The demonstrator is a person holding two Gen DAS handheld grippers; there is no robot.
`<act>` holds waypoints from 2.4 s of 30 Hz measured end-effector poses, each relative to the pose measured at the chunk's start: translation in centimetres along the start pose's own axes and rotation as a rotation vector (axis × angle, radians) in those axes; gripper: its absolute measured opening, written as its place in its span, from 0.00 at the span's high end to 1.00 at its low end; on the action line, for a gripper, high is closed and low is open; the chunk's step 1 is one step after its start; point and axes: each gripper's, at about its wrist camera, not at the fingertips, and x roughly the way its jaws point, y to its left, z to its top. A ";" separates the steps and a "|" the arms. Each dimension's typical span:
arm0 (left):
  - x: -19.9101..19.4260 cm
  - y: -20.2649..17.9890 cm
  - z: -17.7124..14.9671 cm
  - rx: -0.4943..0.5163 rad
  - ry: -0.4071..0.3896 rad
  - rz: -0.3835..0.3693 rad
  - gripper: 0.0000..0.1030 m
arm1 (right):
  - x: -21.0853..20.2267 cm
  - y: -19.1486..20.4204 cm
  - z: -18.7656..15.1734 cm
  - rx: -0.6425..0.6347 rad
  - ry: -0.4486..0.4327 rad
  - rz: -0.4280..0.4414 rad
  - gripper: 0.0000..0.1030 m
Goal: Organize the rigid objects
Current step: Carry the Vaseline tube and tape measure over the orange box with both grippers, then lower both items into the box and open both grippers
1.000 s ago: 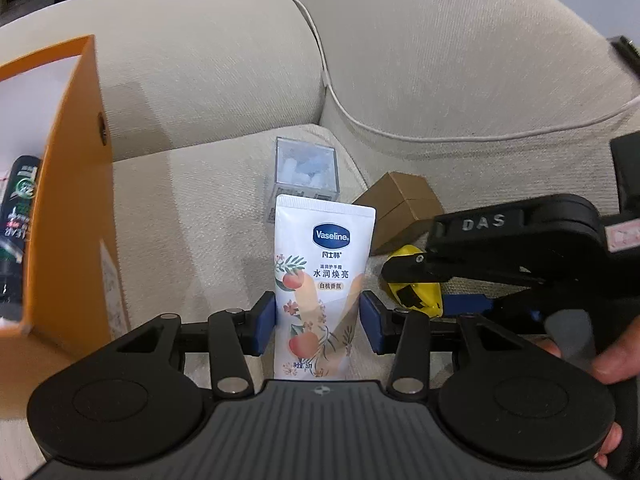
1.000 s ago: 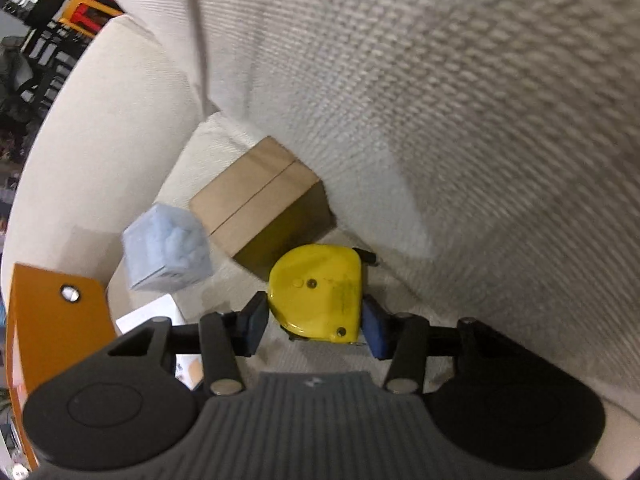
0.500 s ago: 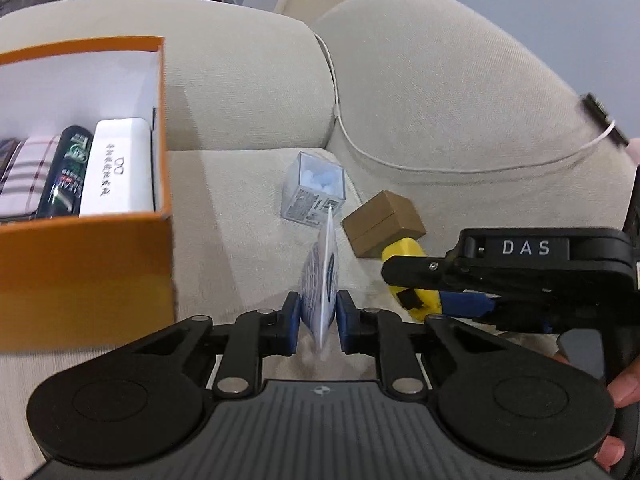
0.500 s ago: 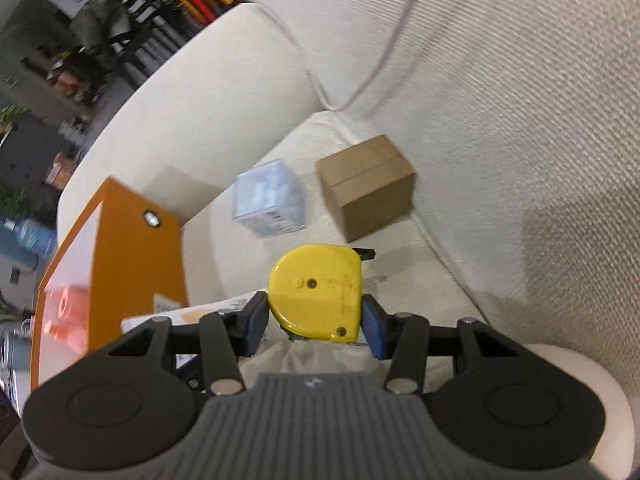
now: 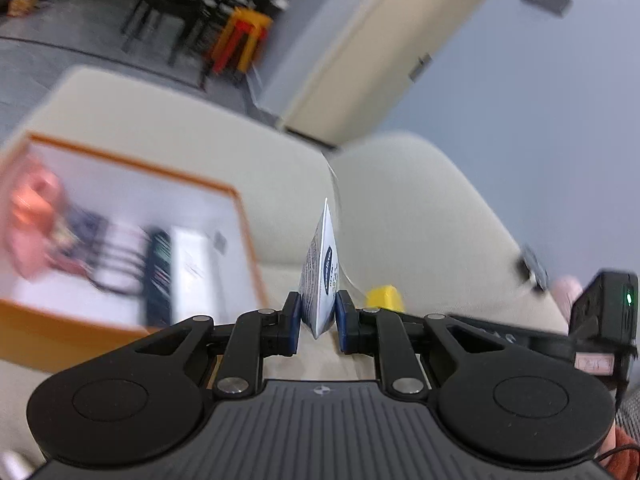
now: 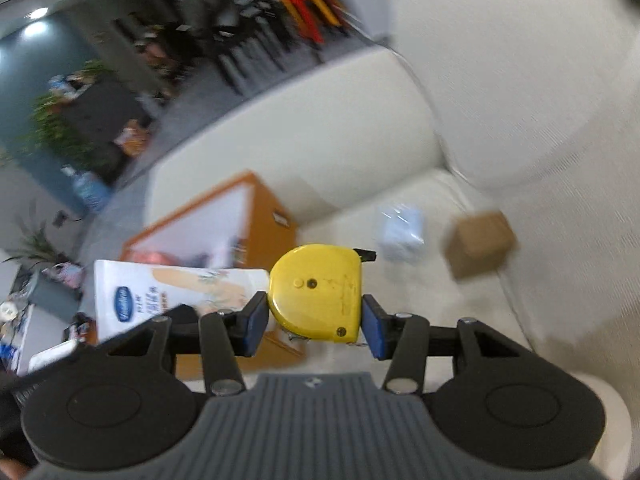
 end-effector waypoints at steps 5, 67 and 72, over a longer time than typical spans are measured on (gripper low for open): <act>-1.9 5.6 3.7 -0.089 -0.035 0.091 0.81 | 2.1 4.7 1.8 -0.101 0.020 0.096 0.52; 1.1 18.1 6.7 -0.215 0.040 0.457 0.56 | 25.8 16.3 -0.2 -0.458 0.579 -0.041 0.52; 1.0 18.4 6.7 -0.221 0.034 0.445 0.56 | 26.8 16.9 -0.7 -0.441 0.637 -0.070 0.52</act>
